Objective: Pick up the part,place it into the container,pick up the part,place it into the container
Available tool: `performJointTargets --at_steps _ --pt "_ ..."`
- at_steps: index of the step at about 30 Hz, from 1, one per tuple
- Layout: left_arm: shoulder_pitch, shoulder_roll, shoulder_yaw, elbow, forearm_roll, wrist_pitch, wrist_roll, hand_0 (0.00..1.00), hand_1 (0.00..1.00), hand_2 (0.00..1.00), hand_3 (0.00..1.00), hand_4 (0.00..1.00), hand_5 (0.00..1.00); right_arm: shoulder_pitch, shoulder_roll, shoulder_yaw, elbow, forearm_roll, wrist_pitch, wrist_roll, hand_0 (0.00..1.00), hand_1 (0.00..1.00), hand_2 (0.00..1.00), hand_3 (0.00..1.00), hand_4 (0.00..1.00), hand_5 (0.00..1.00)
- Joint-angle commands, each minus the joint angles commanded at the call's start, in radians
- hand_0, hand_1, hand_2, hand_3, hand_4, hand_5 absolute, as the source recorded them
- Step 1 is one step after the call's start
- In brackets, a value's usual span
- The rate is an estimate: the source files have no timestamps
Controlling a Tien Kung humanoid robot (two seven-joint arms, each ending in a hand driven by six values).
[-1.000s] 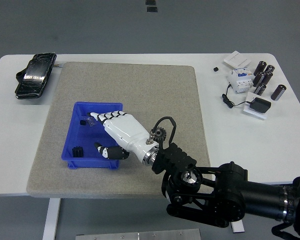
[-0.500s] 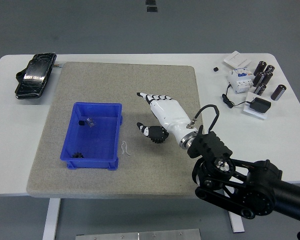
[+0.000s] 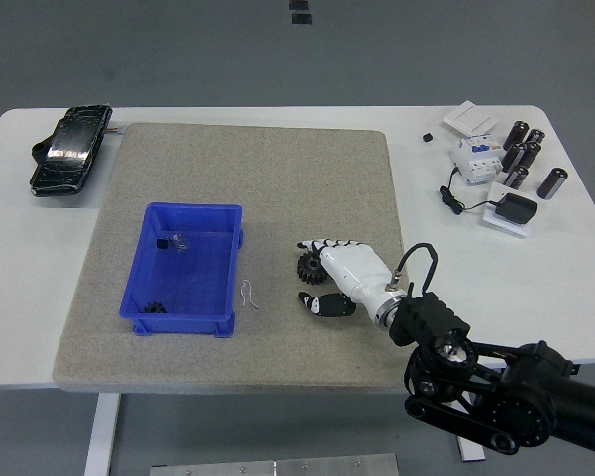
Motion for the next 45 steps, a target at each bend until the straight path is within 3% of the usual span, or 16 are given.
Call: performJointTargets --at_steps 2,3,8,9,14,15,20,21,26,27,38,45 --pt "0.000 0.000 -0.002 0.000 0.002 0.000 0.000 0.771 0.752 0.752 0.695 0.726 0.392 0.007 0.005 -0.009 -0.016 0.008 -0.001 0.006 0.798 0.825 0.871 0.882 0.718 0.352" --pt "0.000 0.000 -0.002 -0.001 0.003 0.000 0.000 0.771 0.753 0.754 0.696 0.725 0.392 0.010 0.007 -0.012 -0.023 0.012 0.000 0.009 0.750 0.766 0.821 0.854 0.717 0.358" --pt "0.001 -0.002 -0.001 0.000 0.004 0.000 0.000 0.771 0.753 0.754 0.696 0.725 0.392 0.015 0.023 -0.021 -0.063 0.046 0.005 0.039 0.750 0.766 0.821 0.854 0.717 0.358" --pt "0.001 -0.002 -0.002 -0.001 0.004 0.000 0.000 0.771 0.754 0.756 0.695 0.725 0.391 0.015 0.024 -0.021 -0.066 0.049 0.004 0.043 0.672 0.693 0.777 0.788 0.677 0.344" --pt "0.002 -0.003 -0.003 -0.001 0.008 0.000 0.000 0.771 0.754 0.756 0.695 0.725 0.391 0.016 0.029 -0.019 -0.071 0.061 -0.019 0.063 0.672 0.693 0.777 0.788 0.677 0.344" --pt "0.002 -0.003 -0.003 -0.001 0.008 0.000 0.000 0.771 0.754 0.757 0.694 0.726 0.392 0.016 0.029 -0.019 -0.072 0.063 -0.026 0.067 0.565 0.595 0.689 0.718 0.528 0.271" --pt "0.000 -0.003 -0.002 0.000 0.007 0.000 0.000 0.771 0.754 0.757 0.694 0.726 0.392 0.017 0.030 -0.019 -0.075 0.071 -0.052 0.082 0.565 0.595 0.689 0.718 0.528 0.271" --pt "0.000 -0.003 -0.002 0.000 0.007 0.000 0.000 0.771 0.755 0.756 0.692 0.727 0.392 0.017 0.030 -0.019 -0.076 0.071 -0.055 0.083 0.441 0.461 0.587 0.675 0.426 0.165" --pt "0.001 -0.003 -0.002 0.001 0.008 -0.001 0.000 0.771 0.755 0.756 0.692 0.727 0.392 0.016 0.030 -0.022 -0.080 0.073 -0.063 0.086 0.441 0.461 0.587 0.675 0.426 0.165" --pt "0.001 -0.003 -0.001 0.001 0.008 -0.001 0.000 0.771 0.756 0.757 0.694 0.729 0.393 0.015 0.030 -0.023 -0.081 0.073 -0.064 0.087 0.402 0.431 0.534 0.661 0.513 0.023" --pt "0.000 -0.003 0.004 0.003 0.000 0.001 0.000 0.771 0.756 0.758 0.694 0.729 0.393 0.018 0.025 -0.029 -0.077 0.047 -0.106 0.095 0.390 0.421 0.498 0.643 0.503 0.002" --pt "-0.001 -0.003 0.005 0.003 0.000 0.003 0.000 0.772 0.756 0.758 0.694 0.730 0.393 0.053 0.027 0.000 0.024 -0.016 -0.148 0.079 0.370 0.405 0.478 0.630 0.493 0.002"
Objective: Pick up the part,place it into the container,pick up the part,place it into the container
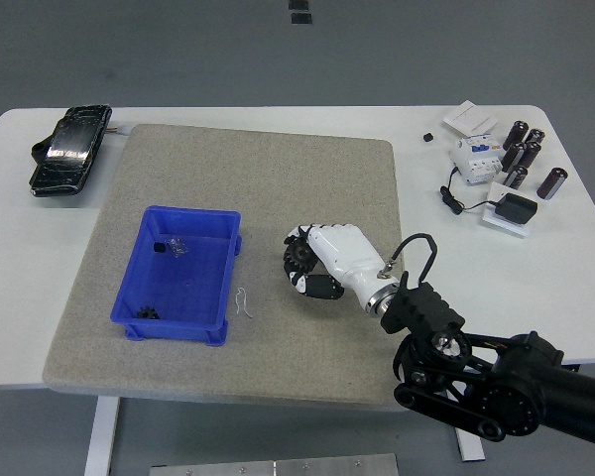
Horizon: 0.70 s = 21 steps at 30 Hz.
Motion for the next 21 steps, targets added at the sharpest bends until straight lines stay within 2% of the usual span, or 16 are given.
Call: performJointTargets --at_steps 4,8,12,21 --pt "0.001 0.000 -0.005 -0.001 0.006 0.000 0.000 0.772 0.756 0.758 0.694 0.730 0.393 0.028 0.045 0.031 0.062 -0.062 0.003 -0.020 0.370 0.405 0.478 0.630 0.493 0.002" --pt "0.001 0.000 -0.007 -0.002 0.010 0.000 0.000 0.772 0.757 0.759 0.696 0.731 0.395 0.054 0.105 0.039 0.083 -0.084 0.003 -0.024 0.370 0.404 0.471 0.625 0.497 0.002" --pt "-0.001 0.001 -0.009 -0.003 0.013 0.000 0.000 0.772 0.757 0.759 0.694 0.730 0.395 0.085 0.150 -0.010 0.087 -0.112 0.017 -0.035 0.372 0.425 0.470 0.624 0.503 0.002" --pt "-0.003 0.002 -0.012 -0.004 0.016 -0.001 0.000 0.772 0.756 0.759 0.695 0.731 0.394 0.122 0.203 -0.136 0.039 -0.153 0.064 -0.055 0.396 0.461 0.495 0.642 0.493 0.002"
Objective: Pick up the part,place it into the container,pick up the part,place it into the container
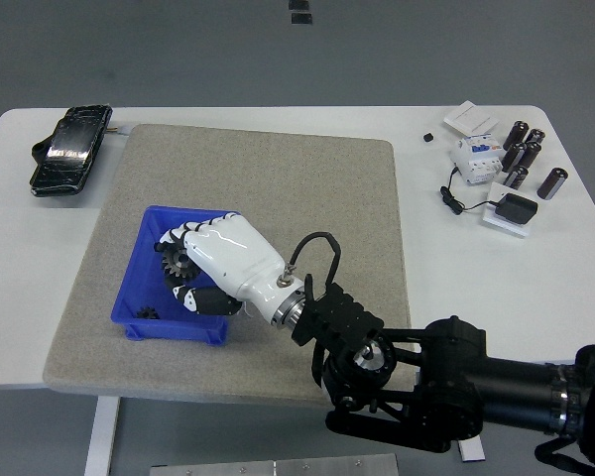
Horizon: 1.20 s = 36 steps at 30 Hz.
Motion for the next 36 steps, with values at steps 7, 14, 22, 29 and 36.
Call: performJointTargets --at_steps 7,14,22,29,36 --pt "-0.002 -0.001 0.002 0.001 0.001 -0.002 0.000 0.772 0.757 0.759 0.696 0.732 0.393 0.016 0.021 -0.039 -0.058 0.031 0.016 0.011 0.395 0.516 0.565 0.661 0.469 0.002" --pt "-0.003 0.000 0.000 0.001 0.003 -0.003 0.000 0.773 0.757 0.759 0.695 0.732 0.393 0.021 0.030 -0.051 -0.070 0.044 0.034 0.004 0.507 0.640 0.668 0.677 0.485 0.262" --pt "-0.003 0.001 -0.004 0.000 0.006 -0.004 0.000 0.773 0.757 0.759 0.695 0.731 0.392 0.015 0.030 -0.037 -0.076 0.087 0.050 0.004 0.867 0.841 0.838 0.771 0.654 0.314" --pt "-0.004 0.002 -0.006 0.000 0.010 -0.005 0.000 0.773 0.757 0.759 0.696 0.732 0.391 0.006 0.024 -0.013 -0.073 0.120 0.041 0.013 0.893 0.861 0.850 0.804 0.678 0.327" --pt "-0.004 0.002 -0.007 -0.001 0.010 -0.004 0.000 0.773 0.757 0.758 0.696 0.732 0.391 -0.004 0.019 -0.008 -0.067 0.109 0.029 0.007 0.899 0.868 0.853 0.821 0.696 0.337"
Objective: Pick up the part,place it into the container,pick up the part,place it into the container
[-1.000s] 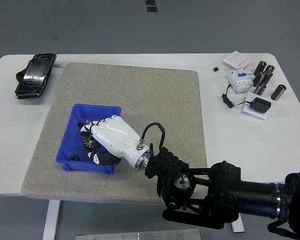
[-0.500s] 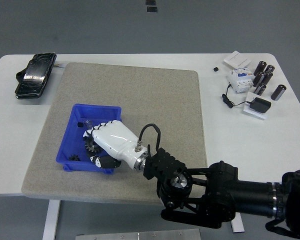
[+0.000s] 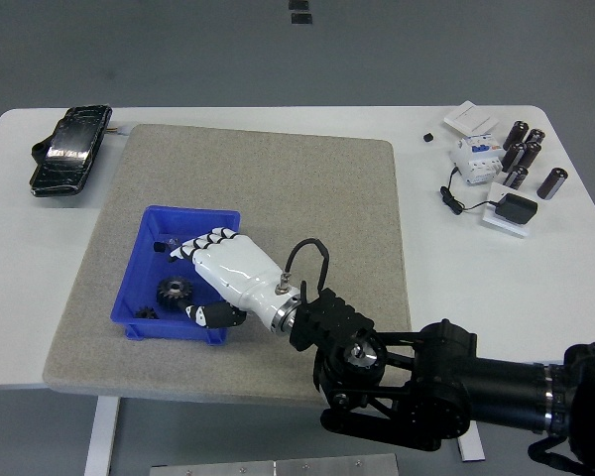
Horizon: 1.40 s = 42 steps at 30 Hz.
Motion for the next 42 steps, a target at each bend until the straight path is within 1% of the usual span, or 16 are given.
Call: performJointTargets --at_steps 2,3,6,8,9,12,14,15,20,25,30,35,38,39,42 --pt "0.000 0.000 0.001 0.000 -0.002 0.000 0.000 0.773 0.757 0.758 0.696 0.732 0.391 -0.009 -0.004 0.018 0.012 0.010 -0.018 0.005 0.899 0.868 0.853 0.821 0.696 0.337" --pt "0.000 -0.001 0.002 0.000 -0.003 0.001 0.000 0.773 0.757 0.759 0.695 0.731 0.392 -0.018 -0.009 0.038 0.023 0.028 -0.036 0.014 0.892 0.863 0.850 0.816 0.712 0.362" --pt "-0.001 -0.001 0.006 0.001 -0.008 0.001 0.000 0.773 0.757 0.759 0.695 0.731 0.392 -0.043 -0.035 0.099 0.058 0.092 -0.087 0.051 0.892 0.863 0.850 0.816 0.712 0.362" --pt "-0.001 0.000 0.009 0.001 -0.012 0.002 0.000 0.773 0.757 0.759 0.695 0.731 0.392 -0.072 -0.071 0.152 0.079 0.160 -0.128 0.098 0.892 0.863 0.850 0.816 0.712 0.362" --pt "0.000 0.000 0.009 0.001 -0.014 0.002 0.000 0.773 0.757 0.759 0.695 0.731 0.390 -0.087 -0.089 0.179 0.085 0.198 -0.144 0.124 0.852 0.827 0.812 0.761 0.708 0.351" --pt "0.003 0.002 0.011 0.001 -0.018 0.003 0.000 0.773 0.757 0.759 0.695 0.731 0.390 -0.136 -0.140 0.263 0.085 0.312 -0.162 0.215 0.852 0.827 0.812 0.761 0.708 0.351" --pt "0.007 0.004 0.010 0.000 -0.017 0.003 0.000 0.773 0.757 0.759 0.695 0.731 0.390 -0.175 -0.172 0.329 0.077 0.396 -0.153 0.289 0.852 0.827 0.812 0.761 0.708 0.351" --pt "0.008 0.005 0.009 0.000 -0.016 0.003 0.000 0.774 0.757 0.759 0.696 0.730 0.390 -0.192 -0.185 0.358 0.073 0.432 -0.147 0.319 0.801 0.787 0.768 0.711 0.722 0.383" --pt "0.011 0.009 0.010 0.001 -0.016 0.003 0.000 0.774 0.757 0.759 0.696 0.730 0.390 -0.291 -0.246 0.516 0.052 0.622 -0.118 0.454 0.801 0.787 0.768 0.711 0.722 0.383" --pt "0.015 0.010 0.013 0.002 -0.021 0.003 0.000 0.773 0.756 0.758 0.696 0.731 0.391 -0.391 -0.281 0.660 0.041 0.814 -0.072 0.551 0.803 0.790 0.763 0.707 0.724 0.375" --pt "0.023 0.008 0.016 0.002 -0.026 0.004 0.000 0.773 0.757 0.758 0.695 0.731 0.391 -0.455 -0.293 0.784 0.054 0.979 -0.037 0.595 0.803 0.792 0.761 0.705 0.730 0.380" --pt "0.027 0.004 0.024 0.004 -0.040 0.005 0.000 0.773 0.757 0.759 0.696 0.730 0.391 -0.486 -0.299 0.887 0.102 1.095 -0.011 0.623 0.803 0.796 0.762 0.704 0.735 0.387" --pt "0.028 0.003 0.027 0.006 -0.045 0.006 0.000 0.773 0.757 0.759 0.696 0.730 0.391 -0.497 -0.305 0.928 0.133 1.151 0.001 0.639 0.803 0.796 0.762 0.704 0.735 0.387" --pt "0.028 0.003 0.028 0.006 -0.046 0.006 0.000 0.773 0.757 0.759 0.696 0.730 0.390 -0.499 -0.307 0.936 0.141 1.162 0.003 0.644 0.805 0.796 0.758 0.702 0.737 0.401" --pt "0.029 0.003 0.027 0.006 -0.047 0.007 0.000 0.773 0.757 0.759 0.696 0.730 0.390 -0.503 -0.312 0.953 0.158 1.183 0.005 0.660 0.805 0.796 0.758 0.702 0.737 0.401"
